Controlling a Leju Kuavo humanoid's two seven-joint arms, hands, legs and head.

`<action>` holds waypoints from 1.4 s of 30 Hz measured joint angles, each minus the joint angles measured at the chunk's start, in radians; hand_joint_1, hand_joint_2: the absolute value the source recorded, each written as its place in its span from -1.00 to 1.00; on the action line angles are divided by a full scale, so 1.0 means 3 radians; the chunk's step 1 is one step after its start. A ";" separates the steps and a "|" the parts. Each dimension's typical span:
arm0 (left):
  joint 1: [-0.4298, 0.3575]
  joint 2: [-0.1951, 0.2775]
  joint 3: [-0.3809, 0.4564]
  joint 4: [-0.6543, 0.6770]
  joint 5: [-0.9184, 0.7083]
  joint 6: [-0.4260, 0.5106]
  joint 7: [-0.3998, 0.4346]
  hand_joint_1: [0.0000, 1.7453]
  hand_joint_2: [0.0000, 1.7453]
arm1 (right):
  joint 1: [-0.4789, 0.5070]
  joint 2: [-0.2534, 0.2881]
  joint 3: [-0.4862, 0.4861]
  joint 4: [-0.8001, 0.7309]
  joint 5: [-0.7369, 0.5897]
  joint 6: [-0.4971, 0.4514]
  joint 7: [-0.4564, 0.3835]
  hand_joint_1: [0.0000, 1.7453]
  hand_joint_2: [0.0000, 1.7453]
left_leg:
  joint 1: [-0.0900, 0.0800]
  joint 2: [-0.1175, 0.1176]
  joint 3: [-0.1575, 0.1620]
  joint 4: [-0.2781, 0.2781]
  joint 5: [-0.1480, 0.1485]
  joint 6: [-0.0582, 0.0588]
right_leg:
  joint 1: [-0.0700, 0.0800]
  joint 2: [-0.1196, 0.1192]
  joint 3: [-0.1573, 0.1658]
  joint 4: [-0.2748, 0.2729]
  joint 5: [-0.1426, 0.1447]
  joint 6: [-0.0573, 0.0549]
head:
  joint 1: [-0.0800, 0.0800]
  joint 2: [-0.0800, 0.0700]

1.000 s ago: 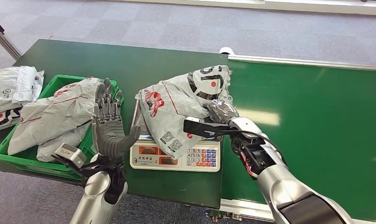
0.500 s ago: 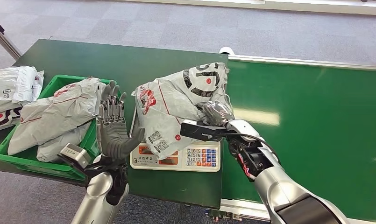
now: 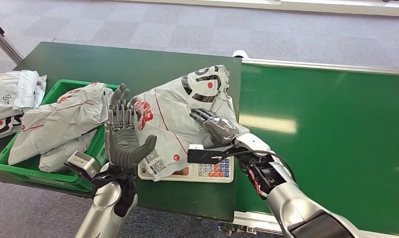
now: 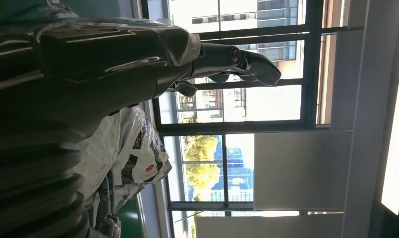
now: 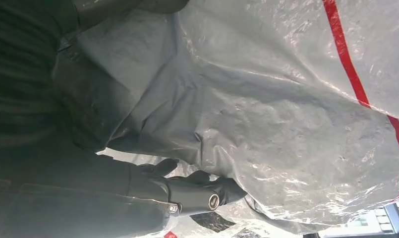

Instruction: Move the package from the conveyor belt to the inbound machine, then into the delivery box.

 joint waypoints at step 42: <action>0.0130 0.0067 0.0093 -0.0074 0.0017 0.0227 0.0000 -1.00 1.00 | 0.1299 -0.0518 -0.0509 -0.2722 -0.2089 -0.0542 -0.0216 -1.00 1.00 | -0.0001 -0.0003 -0.0003 0.0000 -0.0001 0.0001 | -0.0001 -0.0001 0.0000 0.0000 0.0000 0.0000 | 0.0001 0.0000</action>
